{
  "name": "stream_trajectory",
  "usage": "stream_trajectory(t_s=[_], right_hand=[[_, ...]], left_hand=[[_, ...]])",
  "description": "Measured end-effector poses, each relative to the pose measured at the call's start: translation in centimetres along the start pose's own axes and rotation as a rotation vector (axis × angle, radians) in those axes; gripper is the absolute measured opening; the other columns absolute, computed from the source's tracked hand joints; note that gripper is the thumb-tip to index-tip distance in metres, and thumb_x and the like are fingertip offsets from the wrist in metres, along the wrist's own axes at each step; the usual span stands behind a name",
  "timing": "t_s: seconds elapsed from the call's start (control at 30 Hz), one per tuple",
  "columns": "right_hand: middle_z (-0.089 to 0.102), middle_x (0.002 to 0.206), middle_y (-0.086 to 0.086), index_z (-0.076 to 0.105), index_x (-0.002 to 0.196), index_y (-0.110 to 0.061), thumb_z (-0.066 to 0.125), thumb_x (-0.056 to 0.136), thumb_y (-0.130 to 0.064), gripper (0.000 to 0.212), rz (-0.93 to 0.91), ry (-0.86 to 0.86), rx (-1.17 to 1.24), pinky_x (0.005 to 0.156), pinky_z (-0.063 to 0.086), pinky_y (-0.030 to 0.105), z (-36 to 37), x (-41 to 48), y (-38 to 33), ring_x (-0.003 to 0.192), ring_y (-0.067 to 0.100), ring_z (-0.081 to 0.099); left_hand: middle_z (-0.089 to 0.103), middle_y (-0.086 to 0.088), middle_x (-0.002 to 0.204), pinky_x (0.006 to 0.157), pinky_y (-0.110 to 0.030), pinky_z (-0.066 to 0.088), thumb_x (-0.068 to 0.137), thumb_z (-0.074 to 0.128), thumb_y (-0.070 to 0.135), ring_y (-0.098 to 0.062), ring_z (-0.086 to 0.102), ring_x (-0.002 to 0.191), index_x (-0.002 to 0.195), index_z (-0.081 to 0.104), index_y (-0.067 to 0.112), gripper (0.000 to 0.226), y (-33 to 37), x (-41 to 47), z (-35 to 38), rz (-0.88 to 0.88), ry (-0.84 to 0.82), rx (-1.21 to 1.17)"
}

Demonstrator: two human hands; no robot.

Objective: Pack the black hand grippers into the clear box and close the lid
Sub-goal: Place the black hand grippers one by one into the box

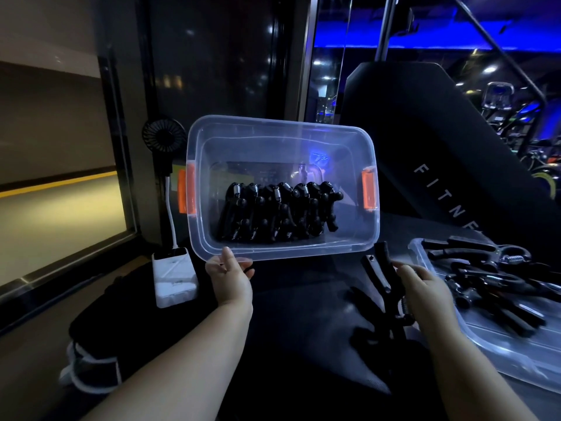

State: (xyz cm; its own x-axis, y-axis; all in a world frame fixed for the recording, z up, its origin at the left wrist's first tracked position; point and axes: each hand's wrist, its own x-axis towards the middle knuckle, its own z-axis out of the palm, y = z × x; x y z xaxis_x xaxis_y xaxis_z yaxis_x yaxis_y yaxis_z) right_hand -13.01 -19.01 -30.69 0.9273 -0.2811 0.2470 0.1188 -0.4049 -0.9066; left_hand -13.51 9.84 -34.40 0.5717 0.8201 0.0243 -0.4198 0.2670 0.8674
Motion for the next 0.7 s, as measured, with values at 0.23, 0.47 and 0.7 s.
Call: stream_trajectory(t_s=[0.23, 0.47, 0.7], right_hand=[[0.067, 0.08, 0.01, 0.059, 0.118, -0.035, 0.059, 0.08, -0.014, 0.043, 0.063, -0.185, -0.142, 0.043, 0.04, 0.025, -1.8, 0.1, -1.3, 0.046, 0.015, 0.049], [0.063, 0.075, 0.014, 0.027, 0.143, -0.051, 0.056, 0.075, -0.003, 0.088, 0.142, -0.282, -0.196, 0.048, 0.054, 0.031, -1.7, -0.4, -3.0, 0.057, 0.024, 0.062], [0.066, 0.07, 0.011, 0.012, 0.145, -0.048, 0.058, 0.079, 0.005, 0.096, 0.057, -0.33, 0.013, 0.049, 0.056, 0.035, 0.5, -2.0, -4.5, 0.053, 0.019, 0.061]], left_hand=[[0.061, -0.006, 0.066, 0.058, -0.027, 0.049, 0.1, 0.039, 0.033, -0.016, 0.061, 0.063, 0.085, 0.038, 0.028, 0.016, 0.2, -0.2, 0.0, -0.006, -0.003, -0.017], [0.062, -0.006, 0.068, 0.059, -0.026, 0.049, 0.1, 0.04, 0.034, -0.015, 0.062, 0.065, 0.086, 0.038, 0.028, 0.015, 0.3, -0.3, -0.1, -0.017, -0.004, -0.024], [0.064, -0.005, 0.071, 0.06, -0.025, 0.05, 0.1, 0.04, 0.034, -0.014, 0.063, 0.068, 0.087, 0.039, 0.027, 0.015, 0.6, -0.6, -0.1, -0.029, -0.006, -0.038]])
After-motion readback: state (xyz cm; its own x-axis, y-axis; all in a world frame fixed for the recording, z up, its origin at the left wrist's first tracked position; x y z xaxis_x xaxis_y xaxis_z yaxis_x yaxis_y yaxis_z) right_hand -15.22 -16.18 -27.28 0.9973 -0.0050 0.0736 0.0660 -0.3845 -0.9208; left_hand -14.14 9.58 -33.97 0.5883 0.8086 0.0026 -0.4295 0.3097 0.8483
